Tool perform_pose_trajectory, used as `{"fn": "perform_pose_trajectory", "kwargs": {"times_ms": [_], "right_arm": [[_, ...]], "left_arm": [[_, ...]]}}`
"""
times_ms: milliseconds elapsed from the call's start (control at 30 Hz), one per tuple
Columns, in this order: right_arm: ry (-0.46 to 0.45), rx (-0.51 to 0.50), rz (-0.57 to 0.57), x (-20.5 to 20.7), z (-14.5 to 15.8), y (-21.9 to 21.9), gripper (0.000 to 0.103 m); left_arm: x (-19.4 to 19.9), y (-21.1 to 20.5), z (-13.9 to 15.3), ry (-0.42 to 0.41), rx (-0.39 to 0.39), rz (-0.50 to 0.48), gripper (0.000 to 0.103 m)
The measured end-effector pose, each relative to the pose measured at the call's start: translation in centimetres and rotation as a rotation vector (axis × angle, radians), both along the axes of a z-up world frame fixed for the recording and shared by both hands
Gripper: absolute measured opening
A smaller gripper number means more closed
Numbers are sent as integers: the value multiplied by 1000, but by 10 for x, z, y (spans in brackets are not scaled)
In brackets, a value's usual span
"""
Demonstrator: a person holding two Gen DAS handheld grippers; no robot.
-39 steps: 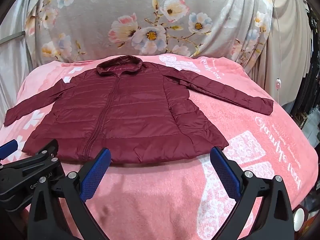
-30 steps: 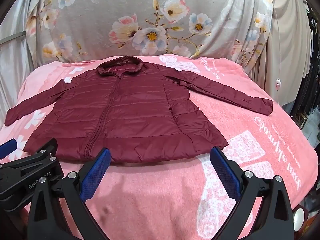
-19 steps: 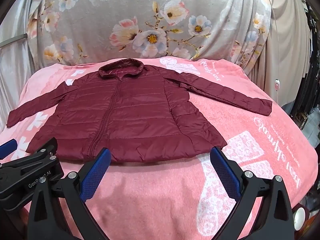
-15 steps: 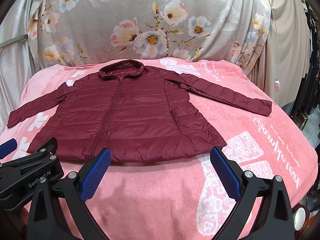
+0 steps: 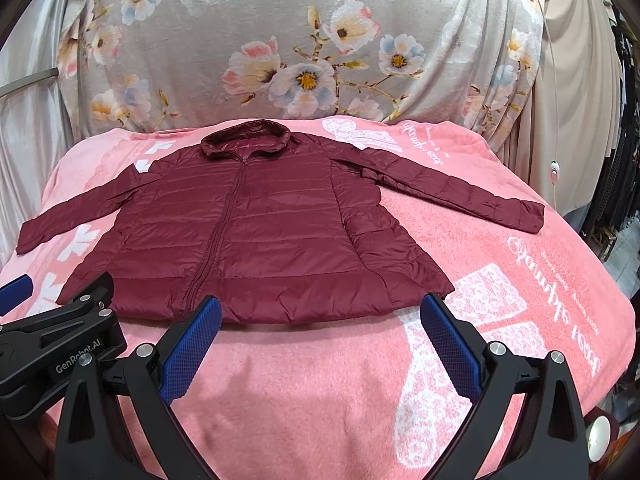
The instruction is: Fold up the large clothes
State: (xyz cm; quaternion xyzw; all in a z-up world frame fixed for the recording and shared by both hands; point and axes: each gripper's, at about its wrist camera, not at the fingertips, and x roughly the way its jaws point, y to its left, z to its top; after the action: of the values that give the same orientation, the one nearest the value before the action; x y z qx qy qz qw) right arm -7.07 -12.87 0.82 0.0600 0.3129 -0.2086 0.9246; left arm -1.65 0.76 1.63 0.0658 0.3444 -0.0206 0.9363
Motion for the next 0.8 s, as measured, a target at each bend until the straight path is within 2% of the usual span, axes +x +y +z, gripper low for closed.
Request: {"fn": "perform_pose_trajectory", "kwargs": {"times_ms": [800], "right_arm": [[20, 1, 6, 4, -5, 9, 98]], "left_arm": [[-2, 9, -7, 16, -4, 4, 98]]}}
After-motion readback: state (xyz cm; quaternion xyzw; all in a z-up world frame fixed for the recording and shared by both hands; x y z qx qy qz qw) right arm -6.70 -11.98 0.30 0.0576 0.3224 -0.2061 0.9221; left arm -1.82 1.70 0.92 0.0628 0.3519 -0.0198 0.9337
